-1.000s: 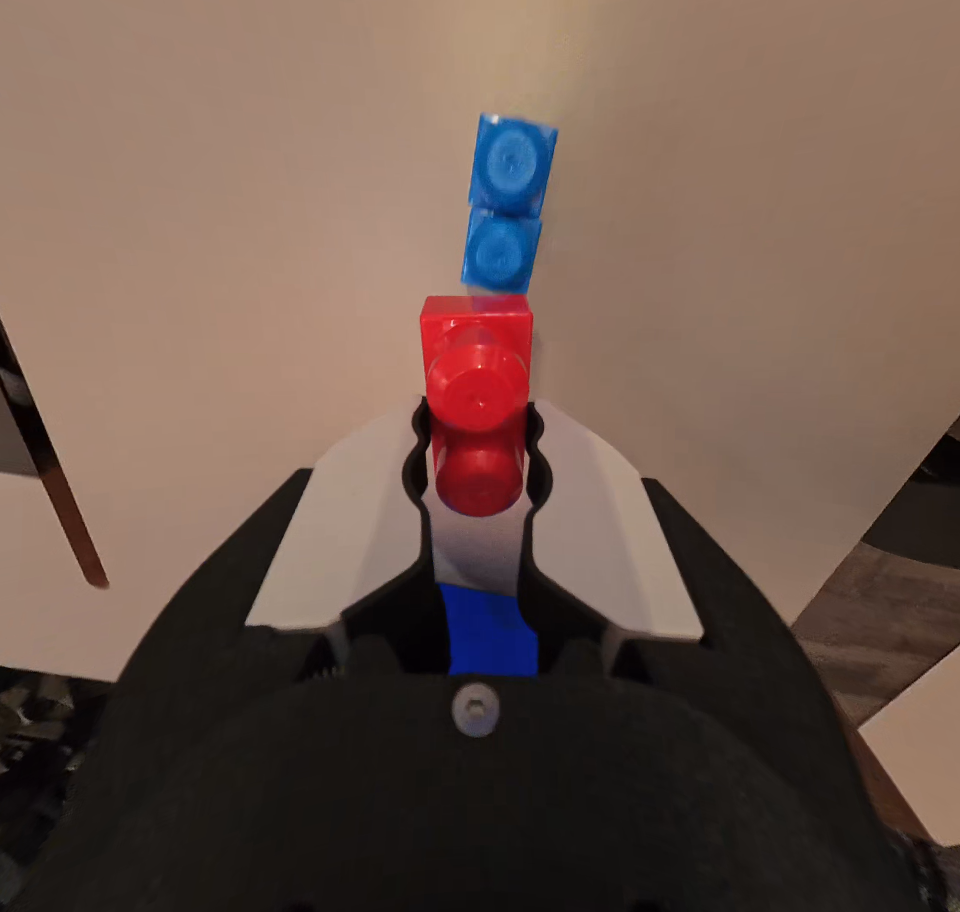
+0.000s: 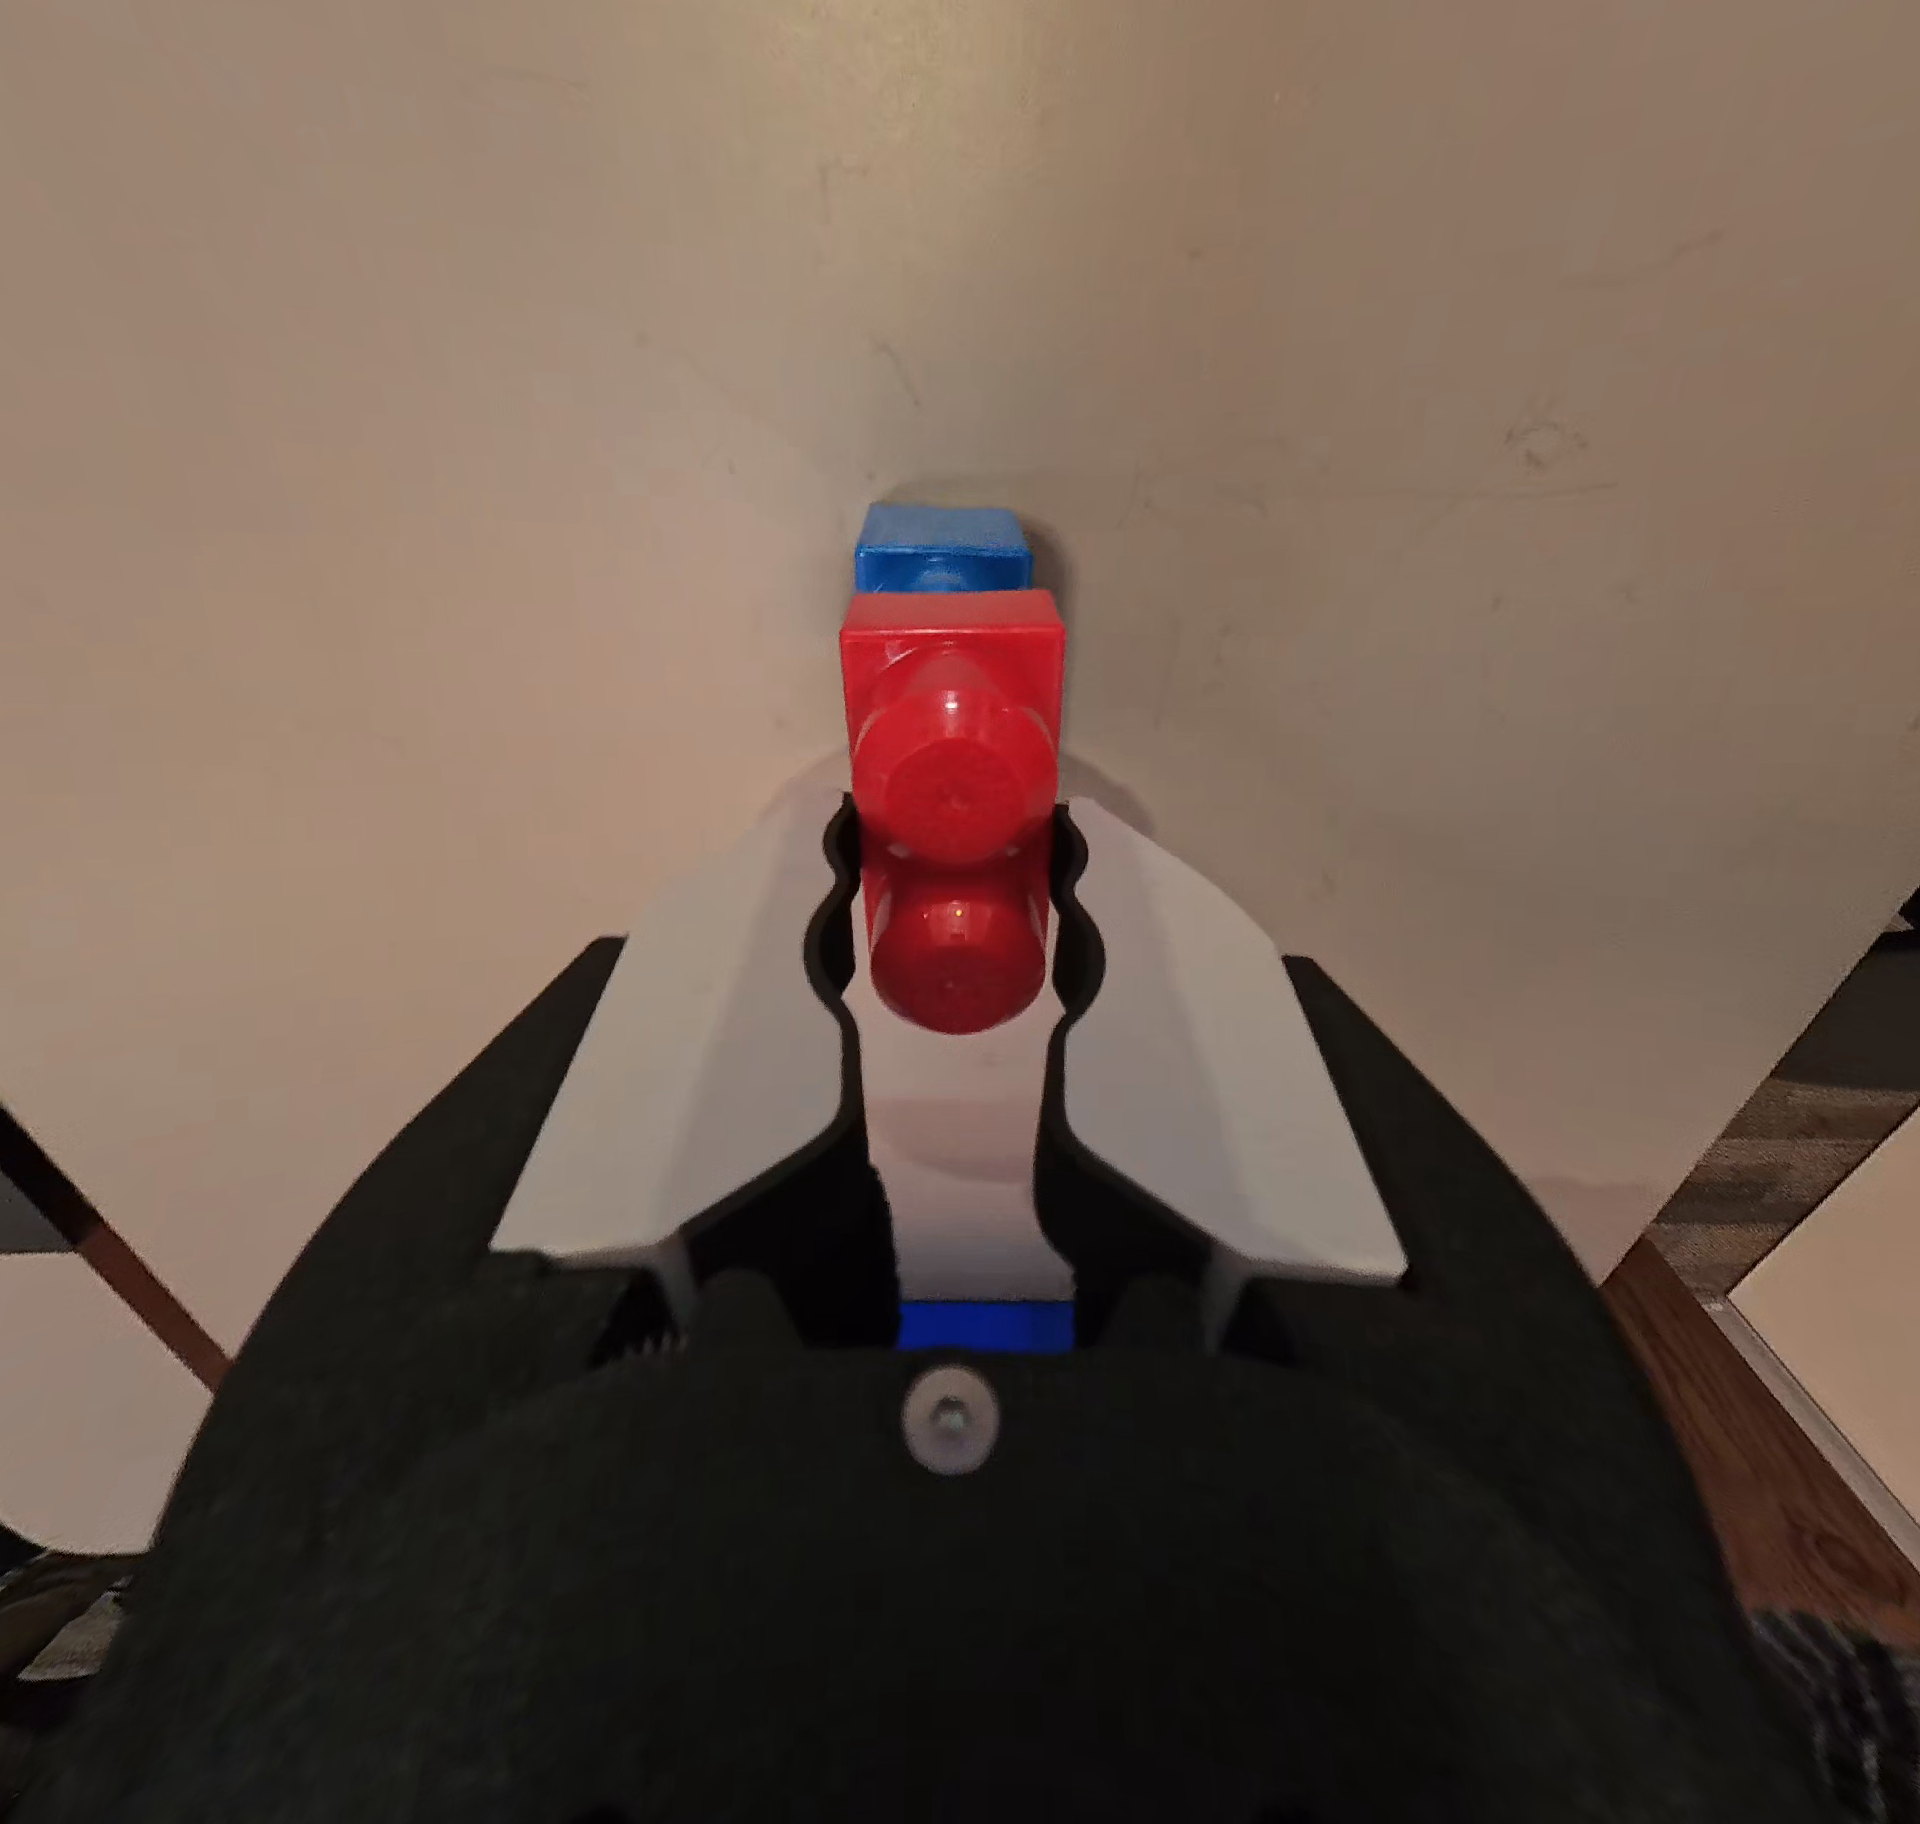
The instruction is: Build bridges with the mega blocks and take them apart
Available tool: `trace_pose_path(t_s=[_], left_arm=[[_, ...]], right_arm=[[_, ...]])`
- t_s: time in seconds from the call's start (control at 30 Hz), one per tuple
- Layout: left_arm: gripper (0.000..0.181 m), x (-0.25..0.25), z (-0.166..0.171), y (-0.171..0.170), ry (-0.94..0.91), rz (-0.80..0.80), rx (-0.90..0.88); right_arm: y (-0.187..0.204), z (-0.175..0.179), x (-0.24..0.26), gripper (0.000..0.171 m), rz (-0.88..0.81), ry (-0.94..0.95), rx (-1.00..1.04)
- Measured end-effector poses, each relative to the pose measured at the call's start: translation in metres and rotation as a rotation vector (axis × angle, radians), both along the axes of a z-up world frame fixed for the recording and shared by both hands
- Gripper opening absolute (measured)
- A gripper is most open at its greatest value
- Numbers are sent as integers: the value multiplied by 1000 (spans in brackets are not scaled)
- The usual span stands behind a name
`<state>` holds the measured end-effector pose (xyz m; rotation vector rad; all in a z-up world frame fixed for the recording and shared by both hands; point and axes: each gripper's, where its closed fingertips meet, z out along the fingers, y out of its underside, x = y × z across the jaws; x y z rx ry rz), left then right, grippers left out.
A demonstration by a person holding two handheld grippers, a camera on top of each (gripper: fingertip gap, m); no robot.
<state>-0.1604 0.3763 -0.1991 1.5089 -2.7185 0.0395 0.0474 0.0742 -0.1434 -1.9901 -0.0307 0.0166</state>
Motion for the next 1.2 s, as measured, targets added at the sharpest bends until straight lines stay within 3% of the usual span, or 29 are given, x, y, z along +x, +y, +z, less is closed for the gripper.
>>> trace_pose_path(t_s=[1.2], left_arm=[[35, 0, -8, -3, 42, -6, -7]], right_arm=[[-5, -2, 3, 114, -11, 6, 3]])
